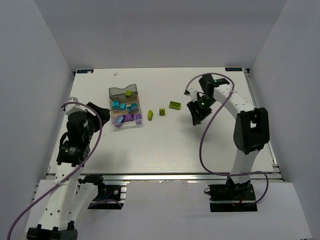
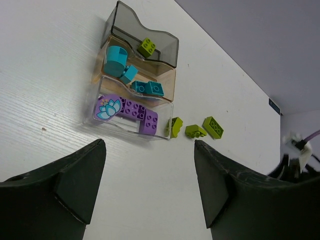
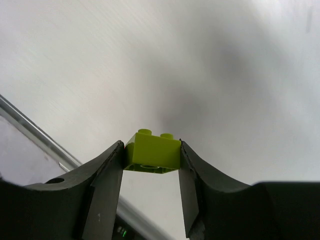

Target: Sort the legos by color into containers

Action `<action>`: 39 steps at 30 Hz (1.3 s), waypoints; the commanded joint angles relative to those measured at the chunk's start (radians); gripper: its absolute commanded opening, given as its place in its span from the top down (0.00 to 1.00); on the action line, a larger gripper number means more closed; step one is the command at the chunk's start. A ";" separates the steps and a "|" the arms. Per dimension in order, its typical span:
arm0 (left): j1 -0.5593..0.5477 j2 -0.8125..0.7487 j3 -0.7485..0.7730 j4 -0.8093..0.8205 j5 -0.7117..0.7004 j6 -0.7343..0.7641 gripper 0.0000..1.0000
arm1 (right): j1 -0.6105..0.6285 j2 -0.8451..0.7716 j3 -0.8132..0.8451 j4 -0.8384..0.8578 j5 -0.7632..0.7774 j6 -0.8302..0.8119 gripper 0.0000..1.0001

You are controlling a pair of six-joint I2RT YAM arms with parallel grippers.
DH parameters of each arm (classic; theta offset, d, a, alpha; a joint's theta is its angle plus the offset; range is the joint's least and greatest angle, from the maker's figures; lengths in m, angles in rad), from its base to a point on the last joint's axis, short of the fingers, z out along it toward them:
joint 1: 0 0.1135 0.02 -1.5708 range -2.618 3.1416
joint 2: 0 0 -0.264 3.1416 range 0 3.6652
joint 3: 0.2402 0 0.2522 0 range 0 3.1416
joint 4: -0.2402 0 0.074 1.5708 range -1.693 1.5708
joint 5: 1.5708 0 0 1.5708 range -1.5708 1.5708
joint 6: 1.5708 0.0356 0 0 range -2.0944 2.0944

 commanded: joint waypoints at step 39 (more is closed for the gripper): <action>0.003 -0.054 -0.022 -0.110 0.016 -0.054 0.19 | 0.468 0.657 0.555 1.553 0.143 0.277 0.68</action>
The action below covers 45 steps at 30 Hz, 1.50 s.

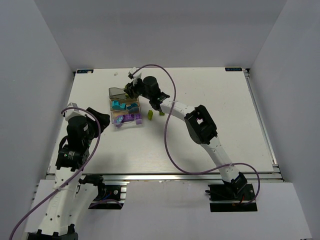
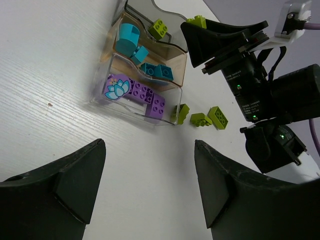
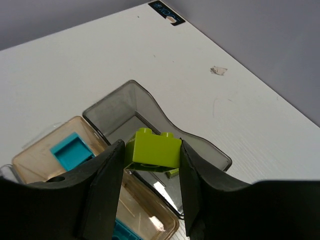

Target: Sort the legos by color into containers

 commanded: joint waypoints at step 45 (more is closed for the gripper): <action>-0.422 1.354 0.857 -0.069 -0.116 0.436 0.37 | -0.659 -0.735 -0.615 -0.784 -0.658 -0.179 0.70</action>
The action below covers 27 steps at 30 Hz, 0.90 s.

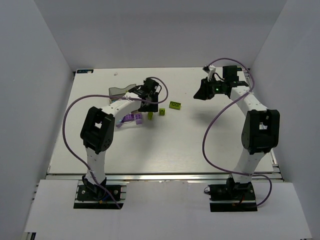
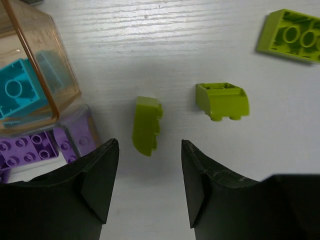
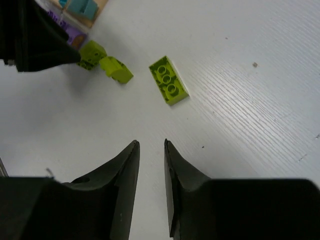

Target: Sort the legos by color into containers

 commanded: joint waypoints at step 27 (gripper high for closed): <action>-0.013 0.074 0.154 0.004 -0.021 0.109 0.85 | -0.008 -0.070 -0.014 -0.037 -0.057 -0.003 0.60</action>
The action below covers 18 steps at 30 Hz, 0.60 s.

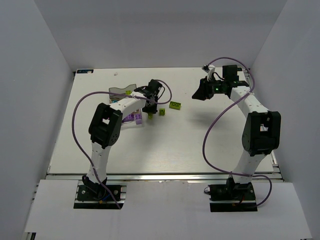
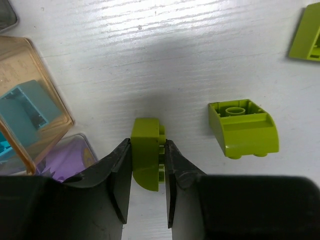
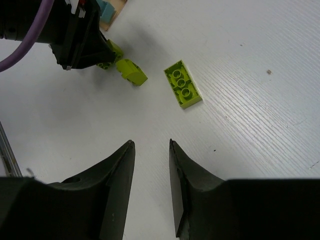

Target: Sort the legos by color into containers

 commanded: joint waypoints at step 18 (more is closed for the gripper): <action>0.308 -0.119 0.139 0.062 0.056 -0.223 1.00 | 0.069 -0.059 -0.054 -0.049 0.015 -0.070 0.78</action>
